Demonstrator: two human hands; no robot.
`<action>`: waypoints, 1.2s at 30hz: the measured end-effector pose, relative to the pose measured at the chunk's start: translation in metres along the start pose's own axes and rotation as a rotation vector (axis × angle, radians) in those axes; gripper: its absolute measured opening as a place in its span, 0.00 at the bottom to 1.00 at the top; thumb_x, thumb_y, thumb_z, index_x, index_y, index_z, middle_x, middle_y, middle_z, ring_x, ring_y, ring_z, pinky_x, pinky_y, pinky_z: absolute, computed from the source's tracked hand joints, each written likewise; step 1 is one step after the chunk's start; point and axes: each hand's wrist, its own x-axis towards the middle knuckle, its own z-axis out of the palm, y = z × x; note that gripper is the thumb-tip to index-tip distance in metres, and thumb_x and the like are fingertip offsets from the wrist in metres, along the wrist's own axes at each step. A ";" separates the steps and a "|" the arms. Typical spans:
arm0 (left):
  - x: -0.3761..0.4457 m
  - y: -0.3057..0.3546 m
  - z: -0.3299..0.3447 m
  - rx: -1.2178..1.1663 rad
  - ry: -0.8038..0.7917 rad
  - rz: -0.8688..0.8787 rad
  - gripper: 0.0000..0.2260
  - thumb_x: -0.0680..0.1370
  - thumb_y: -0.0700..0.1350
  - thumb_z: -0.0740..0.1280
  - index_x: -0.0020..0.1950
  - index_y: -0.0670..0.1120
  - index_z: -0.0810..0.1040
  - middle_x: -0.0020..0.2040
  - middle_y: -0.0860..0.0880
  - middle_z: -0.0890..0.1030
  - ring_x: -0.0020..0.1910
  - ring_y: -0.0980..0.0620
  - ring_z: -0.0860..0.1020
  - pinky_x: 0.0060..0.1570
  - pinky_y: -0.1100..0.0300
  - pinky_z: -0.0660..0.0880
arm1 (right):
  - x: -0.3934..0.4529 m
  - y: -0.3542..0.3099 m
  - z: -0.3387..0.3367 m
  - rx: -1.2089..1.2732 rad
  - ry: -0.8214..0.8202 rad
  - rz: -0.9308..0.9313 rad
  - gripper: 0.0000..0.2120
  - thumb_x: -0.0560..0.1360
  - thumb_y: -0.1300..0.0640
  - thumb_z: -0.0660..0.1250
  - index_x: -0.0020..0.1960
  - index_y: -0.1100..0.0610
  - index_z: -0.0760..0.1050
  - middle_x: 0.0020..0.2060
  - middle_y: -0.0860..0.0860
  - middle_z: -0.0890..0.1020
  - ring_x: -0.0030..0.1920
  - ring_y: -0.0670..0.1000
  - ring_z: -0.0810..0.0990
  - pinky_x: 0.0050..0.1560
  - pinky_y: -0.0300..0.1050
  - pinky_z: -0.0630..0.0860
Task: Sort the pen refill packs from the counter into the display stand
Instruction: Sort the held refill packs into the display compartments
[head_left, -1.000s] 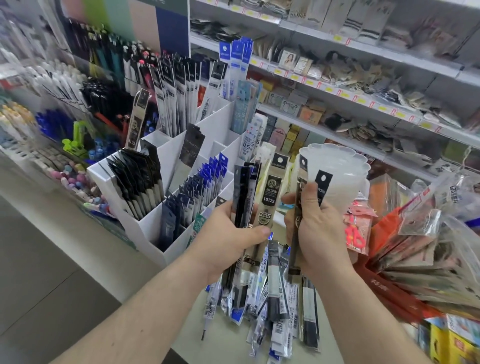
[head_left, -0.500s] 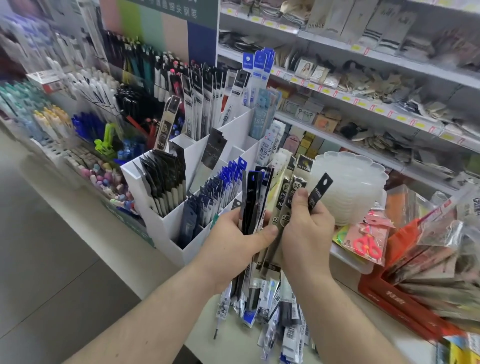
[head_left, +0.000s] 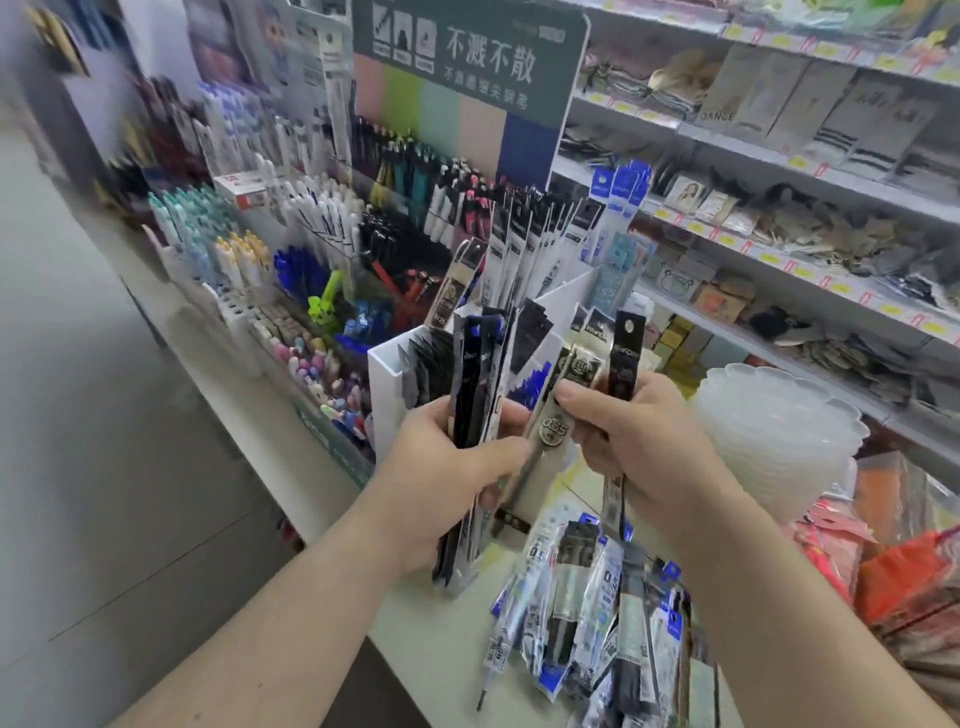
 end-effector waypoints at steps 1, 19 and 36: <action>0.000 0.003 -0.004 -0.025 0.052 0.007 0.08 0.71 0.35 0.75 0.46 0.45 0.82 0.40 0.42 0.83 0.37 0.47 0.77 0.29 0.60 0.73 | 0.004 -0.005 0.003 0.004 0.025 -0.006 0.12 0.76 0.63 0.70 0.35 0.61 0.72 0.25 0.55 0.71 0.20 0.45 0.60 0.23 0.37 0.54; 0.012 0.024 -0.054 -0.102 0.475 0.166 0.08 0.74 0.31 0.70 0.46 0.42 0.77 0.32 0.47 0.77 0.26 0.52 0.75 0.25 0.62 0.69 | 0.085 -0.056 0.084 -0.360 0.260 -0.356 0.16 0.75 0.53 0.72 0.32 0.61 0.77 0.27 0.53 0.80 0.21 0.45 0.67 0.28 0.41 0.67; 0.013 0.021 -0.046 -0.023 0.461 0.205 0.08 0.74 0.33 0.70 0.46 0.45 0.78 0.32 0.51 0.78 0.27 0.51 0.77 0.27 0.61 0.71 | 0.093 -0.046 0.089 -0.792 -0.032 -0.239 0.21 0.72 0.51 0.75 0.29 0.56 0.68 0.19 0.46 0.68 0.23 0.48 0.69 0.29 0.43 0.68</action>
